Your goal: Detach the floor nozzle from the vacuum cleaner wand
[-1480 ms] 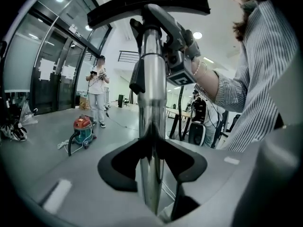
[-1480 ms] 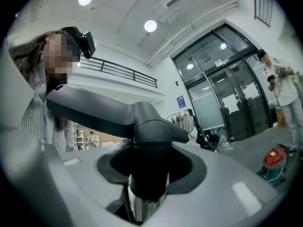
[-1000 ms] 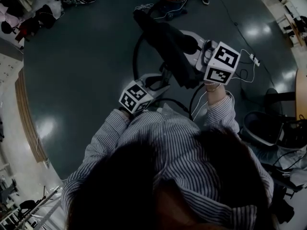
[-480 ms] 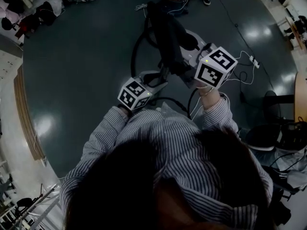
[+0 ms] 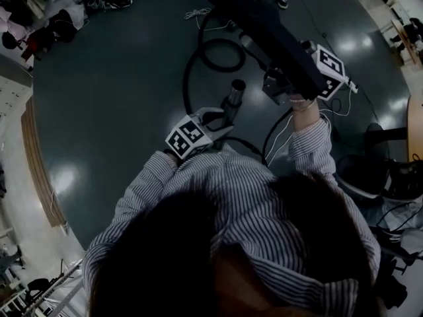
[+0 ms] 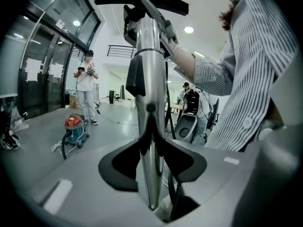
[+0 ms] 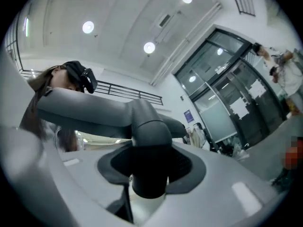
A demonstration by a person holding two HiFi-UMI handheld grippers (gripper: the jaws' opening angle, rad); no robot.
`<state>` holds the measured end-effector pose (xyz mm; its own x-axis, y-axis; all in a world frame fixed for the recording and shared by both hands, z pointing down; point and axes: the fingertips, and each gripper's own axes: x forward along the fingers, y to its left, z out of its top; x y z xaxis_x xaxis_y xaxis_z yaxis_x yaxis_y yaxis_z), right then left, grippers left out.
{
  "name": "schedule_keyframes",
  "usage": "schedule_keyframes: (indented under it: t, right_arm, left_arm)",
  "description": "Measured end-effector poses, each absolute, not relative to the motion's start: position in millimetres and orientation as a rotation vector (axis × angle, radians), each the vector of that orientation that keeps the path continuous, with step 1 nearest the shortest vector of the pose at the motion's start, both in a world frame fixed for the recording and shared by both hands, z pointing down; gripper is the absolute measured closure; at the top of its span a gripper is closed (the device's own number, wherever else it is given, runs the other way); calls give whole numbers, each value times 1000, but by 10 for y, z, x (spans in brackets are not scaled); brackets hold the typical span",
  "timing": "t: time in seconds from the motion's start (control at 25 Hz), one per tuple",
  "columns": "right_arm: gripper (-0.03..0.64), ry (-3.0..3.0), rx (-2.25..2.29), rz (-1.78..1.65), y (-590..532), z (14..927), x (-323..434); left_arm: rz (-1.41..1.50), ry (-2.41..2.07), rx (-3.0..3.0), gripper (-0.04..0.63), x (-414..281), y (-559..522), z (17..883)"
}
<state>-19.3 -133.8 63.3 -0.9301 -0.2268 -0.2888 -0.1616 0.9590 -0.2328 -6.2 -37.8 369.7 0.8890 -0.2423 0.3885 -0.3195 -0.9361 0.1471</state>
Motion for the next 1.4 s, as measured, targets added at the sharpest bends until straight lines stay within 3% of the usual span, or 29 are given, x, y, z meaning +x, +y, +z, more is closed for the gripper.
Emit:
schedule_keyframes:
  t: [0.52,1.4]
  right_arm:
    - [456,2614,-908,-695,-1751,1760,330]
    - [456,2519,-949,-947,-1444,2609,438]
  left_arm:
    - [513,-484,2781,433,-10,-483,3761]
    - [398,-609,2674,431,-93,-632,3770]
